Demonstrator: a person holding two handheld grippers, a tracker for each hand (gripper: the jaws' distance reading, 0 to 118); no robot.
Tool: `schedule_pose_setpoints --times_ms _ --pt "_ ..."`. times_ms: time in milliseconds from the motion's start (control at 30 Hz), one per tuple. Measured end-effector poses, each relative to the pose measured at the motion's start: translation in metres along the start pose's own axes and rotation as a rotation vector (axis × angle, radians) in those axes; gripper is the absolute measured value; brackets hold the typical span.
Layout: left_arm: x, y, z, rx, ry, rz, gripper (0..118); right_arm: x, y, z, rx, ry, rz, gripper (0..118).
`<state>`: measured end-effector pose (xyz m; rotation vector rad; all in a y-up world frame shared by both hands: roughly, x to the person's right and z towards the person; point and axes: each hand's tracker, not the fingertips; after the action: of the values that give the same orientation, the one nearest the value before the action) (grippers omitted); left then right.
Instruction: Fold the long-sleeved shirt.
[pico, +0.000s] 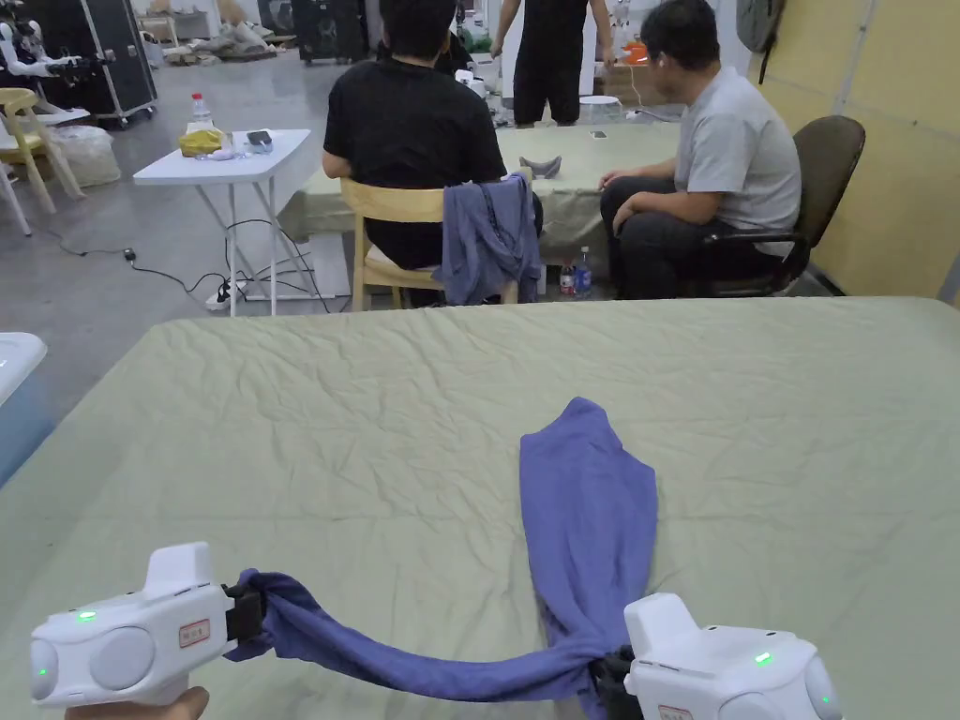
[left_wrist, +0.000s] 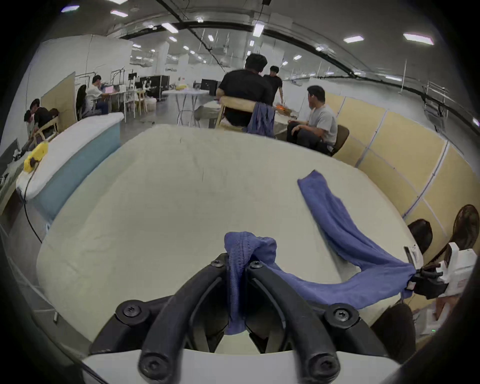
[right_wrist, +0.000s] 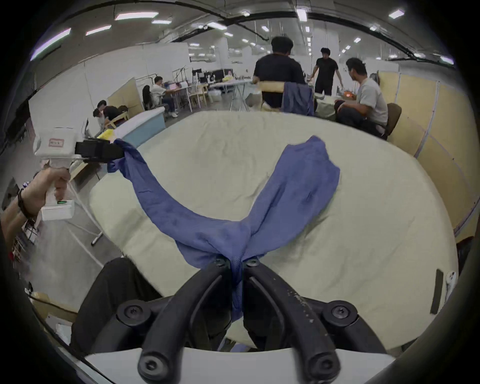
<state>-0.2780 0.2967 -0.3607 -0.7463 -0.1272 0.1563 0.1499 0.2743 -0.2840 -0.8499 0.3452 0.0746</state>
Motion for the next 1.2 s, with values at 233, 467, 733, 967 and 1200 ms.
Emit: schedule_pose_setpoints --times_ms 233,467,733,967,1200 --pt "-0.013 -0.036 -0.063 -0.133 0.03 0.011 9 0.011 -0.013 -0.048 -0.078 -0.008 -0.058 10" --pt "-0.02 -0.053 -0.073 -0.176 0.085 0.139 57 0.015 -0.016 -0.048 -0.127 -0.041 -0.053 55" --pt "0.022 -0.043 -0.012 -0.05 0.038 0.068 57 0.026 -0.006 0.031 0.068 -0.068 -0.061 56" --pt "0.091 -0.05 0.033 -0.023 -0.083 -0.028 34 0.043 -0.007 0.095 0.234 -0.197 -0.115 31" --pt "0.13 -0.066 0.035 -0.098 -0.202 -0.127 2 0.061 -0.02 0.105 0.262 -0.195 -0.171 1"
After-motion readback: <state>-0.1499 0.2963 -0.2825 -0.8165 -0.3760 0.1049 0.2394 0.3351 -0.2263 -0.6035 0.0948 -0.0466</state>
